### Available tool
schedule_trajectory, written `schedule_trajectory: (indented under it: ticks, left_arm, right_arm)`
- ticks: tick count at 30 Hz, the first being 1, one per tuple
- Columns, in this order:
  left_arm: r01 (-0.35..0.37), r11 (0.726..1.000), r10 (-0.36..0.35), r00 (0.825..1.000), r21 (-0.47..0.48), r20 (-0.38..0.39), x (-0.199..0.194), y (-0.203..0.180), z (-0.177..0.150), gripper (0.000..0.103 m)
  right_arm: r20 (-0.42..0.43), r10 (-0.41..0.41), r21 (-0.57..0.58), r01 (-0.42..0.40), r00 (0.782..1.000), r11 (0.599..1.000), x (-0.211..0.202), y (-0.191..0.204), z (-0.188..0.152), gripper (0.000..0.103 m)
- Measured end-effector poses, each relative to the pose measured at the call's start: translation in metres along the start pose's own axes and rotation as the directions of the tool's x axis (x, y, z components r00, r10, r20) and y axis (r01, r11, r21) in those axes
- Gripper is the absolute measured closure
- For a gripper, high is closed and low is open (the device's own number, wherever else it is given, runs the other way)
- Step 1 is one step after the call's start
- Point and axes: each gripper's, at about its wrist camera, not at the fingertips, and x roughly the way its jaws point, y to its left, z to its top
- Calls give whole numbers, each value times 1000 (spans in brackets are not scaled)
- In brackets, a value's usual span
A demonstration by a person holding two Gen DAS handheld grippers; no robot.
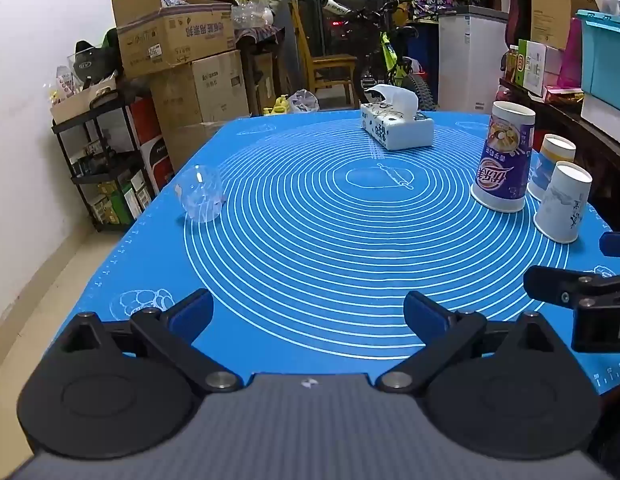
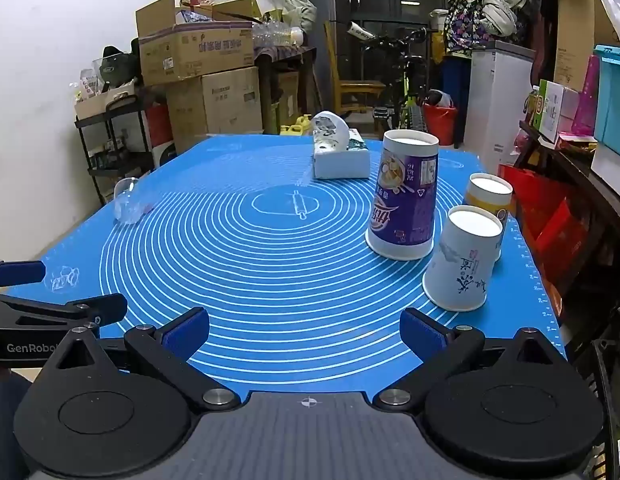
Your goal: Flip cup upside down
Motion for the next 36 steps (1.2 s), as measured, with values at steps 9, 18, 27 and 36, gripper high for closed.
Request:
schedule_trajectory:
  ticks: [9, 18, 27, 36]
  left_arm:
    - [-13, 999, 13, 1000, 37, 15, -3, -9, 2, 3]
    - [-4, 1000, 3, 1000, 26, 18, -6, -8, 1, 3]
    - [-2, 1000, 2, 1000, 26, 10, -3, -8, 2, 3]
    - [-2, 1000, 2, 1000, 23, 10, -3, -9, 1, 3]
  right_arm:
    - [2, 5, 11, -5, 1000, 1000, 4, -1, -3, 2]
    - [-4, 10, 9, -10, 1000, 1000, 7, -9, -2, 2]
    - [2, 9, 18, -9, 1000, 1000, 4, -11, -2, 2]
    - [1, 8, 17, -8, 1000, 1000, 4, -11, -3, 2]
